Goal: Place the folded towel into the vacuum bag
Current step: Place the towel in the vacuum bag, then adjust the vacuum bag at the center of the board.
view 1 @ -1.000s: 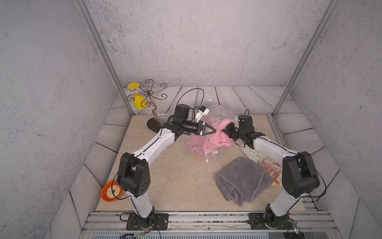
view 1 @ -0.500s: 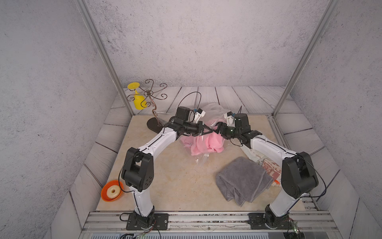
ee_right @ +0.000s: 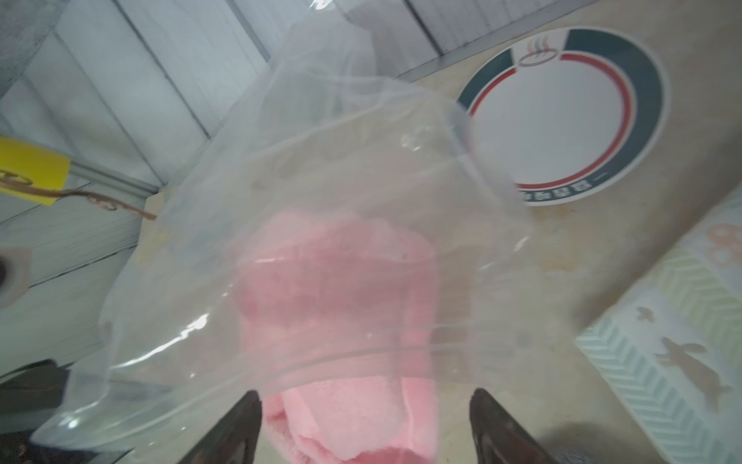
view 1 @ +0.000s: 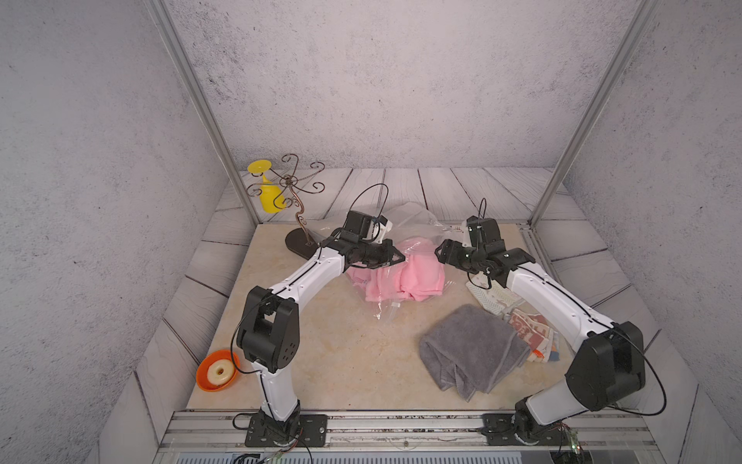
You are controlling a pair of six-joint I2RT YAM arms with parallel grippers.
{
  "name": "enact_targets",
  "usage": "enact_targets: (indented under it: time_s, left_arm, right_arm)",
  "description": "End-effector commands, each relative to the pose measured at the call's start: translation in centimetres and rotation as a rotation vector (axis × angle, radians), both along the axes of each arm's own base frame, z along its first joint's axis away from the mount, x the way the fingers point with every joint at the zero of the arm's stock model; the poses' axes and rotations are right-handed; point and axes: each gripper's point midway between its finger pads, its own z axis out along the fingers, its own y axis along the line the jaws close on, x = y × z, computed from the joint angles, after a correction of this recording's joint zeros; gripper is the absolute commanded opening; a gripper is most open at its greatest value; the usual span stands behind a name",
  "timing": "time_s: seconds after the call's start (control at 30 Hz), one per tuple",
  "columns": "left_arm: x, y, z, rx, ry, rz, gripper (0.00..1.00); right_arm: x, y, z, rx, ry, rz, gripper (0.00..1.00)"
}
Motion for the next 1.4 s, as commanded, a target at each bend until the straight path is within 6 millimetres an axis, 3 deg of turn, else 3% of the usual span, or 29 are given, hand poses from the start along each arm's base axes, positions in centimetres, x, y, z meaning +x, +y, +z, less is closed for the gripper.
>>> enact_targets:
  time_s: [0.0,0.07,0.33,0.6,0.7,0.9,1.23,1.37]
  left_arm:
    - [0.9,0.5,-0.2,0.031,-0.024,0.024,0.00]
    - [0.9,0.4,0.0,0.026,-0.024,0.022,0.00]
    - [0.6,0.1,1.3,-0.013,-0.025,0.003,0.00]
    - [0.2,0.2,2.9,-0.037,-0.036,-0.016,0.00]
    - [0.1,0.3,3.0,-0.029,-0.037,-0.019,0.00]
    - [-0.6,0.8,4.6,-0.054,-0.055,-0.043,0.00]
    - [0.5,3.4,7.3,-0.142,-0.063,0.021,0.00]
    - [1.0,4.4,7.6,-0.148,-0.066,0.043,0.00]
  right_arm:
    - [-1.2,-4.6,-1.0,-0.107,0.009,-0.189,0.81]
    - [-1.1,-5.2,-2.2,-0.088,0.021,-0.205,0.80]
    - [-0.5,-3.2,-7.3,-0.006,0.109,-0.124,0.74]
    - [1.1,-1.0,-9.5,0.028,0.129,-0.034,0.71]
    - [1.2,-1.7,-10.6,0.001,0.139,-0.060,0.72]
    - [2.0,-2.6,-10.7,-0.056,0.095,-0.066,0.73]
    - [2.6,-0.4,-11.0,0.060,0.047,0.022,0.58]
    - [2.7,-0.7,-10.6,0.058,0.019,0.016,0.59]
